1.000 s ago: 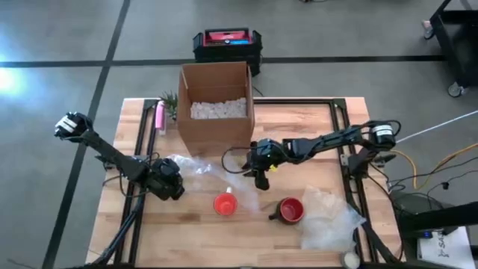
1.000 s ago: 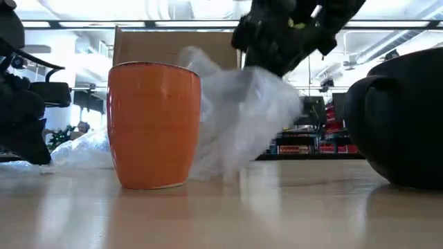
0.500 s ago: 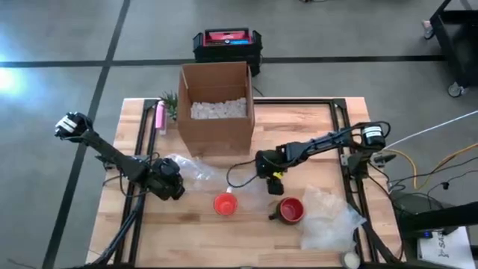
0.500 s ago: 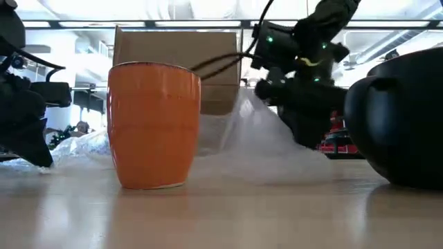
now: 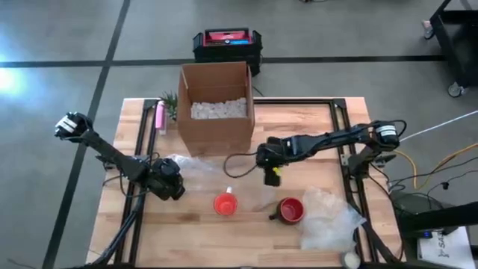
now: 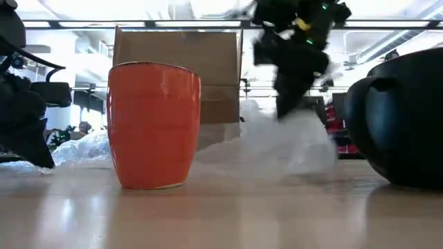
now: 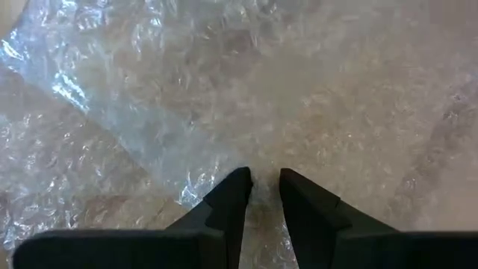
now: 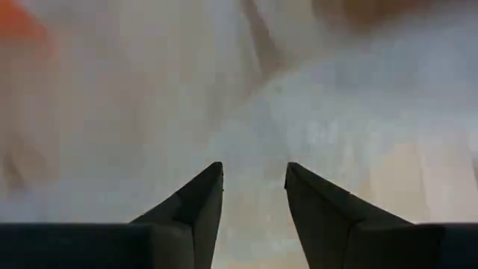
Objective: Wrap mug
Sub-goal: Prepare the left transparent bubble wrap
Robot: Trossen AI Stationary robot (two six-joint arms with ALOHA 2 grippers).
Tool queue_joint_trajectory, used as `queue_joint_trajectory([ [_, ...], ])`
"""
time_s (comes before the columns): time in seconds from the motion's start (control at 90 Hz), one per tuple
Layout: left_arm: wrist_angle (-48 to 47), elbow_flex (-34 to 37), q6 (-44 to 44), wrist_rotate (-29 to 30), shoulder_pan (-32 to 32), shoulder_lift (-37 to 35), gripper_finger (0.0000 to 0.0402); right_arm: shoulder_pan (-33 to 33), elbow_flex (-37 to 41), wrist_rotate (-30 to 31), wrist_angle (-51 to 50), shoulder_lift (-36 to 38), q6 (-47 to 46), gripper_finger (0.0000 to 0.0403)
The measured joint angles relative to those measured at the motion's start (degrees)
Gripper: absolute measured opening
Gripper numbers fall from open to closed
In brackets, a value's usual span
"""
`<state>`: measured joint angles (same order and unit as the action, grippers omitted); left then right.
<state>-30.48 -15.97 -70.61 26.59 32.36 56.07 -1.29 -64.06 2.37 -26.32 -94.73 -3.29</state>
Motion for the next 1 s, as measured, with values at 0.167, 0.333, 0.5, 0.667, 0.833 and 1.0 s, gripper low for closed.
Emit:
queue_joint_trajectory([
  [0.167,-5.36,-6.49,2.62,-4.42,0.15,-1.09,0.0074,-0.58,2.55,-2.88,-2.12,-2.72,0.23,0.0114],
  [0.333,-19.06,-15.92,4.27,-6.2,0.21,-1.05,0.0074,-0.88,2.59,-2.5,-24.86,-3.21,-2.14,0.0099],
  [0.5,-26.9,-23.44,5.01,1.11,0.22,-0.96,0.0074,-0.86,2.63,-2.15,-28.68,-0.25,-7.22,0.0081],
  [0.667,-19.69,-23.13,11.9,5.4,0.05,-0.4,0.0074,-2.0,2.65,-2.25,-11.52,0.41,-7.49,0.0065],
  [0.833,-12.02,-18.14,12.26,3.37,0.04,1.27,0.0074,-3.62,4.27,-2.31,4.9,-1.95,-3.93,0.0052],
  [1.0,-18.43,-13.47,5.81,1.64,0.04,3.19,0.0074,-4.31,5.49,-2.49,1.21,-4.69,-4.16,0.0041],
])
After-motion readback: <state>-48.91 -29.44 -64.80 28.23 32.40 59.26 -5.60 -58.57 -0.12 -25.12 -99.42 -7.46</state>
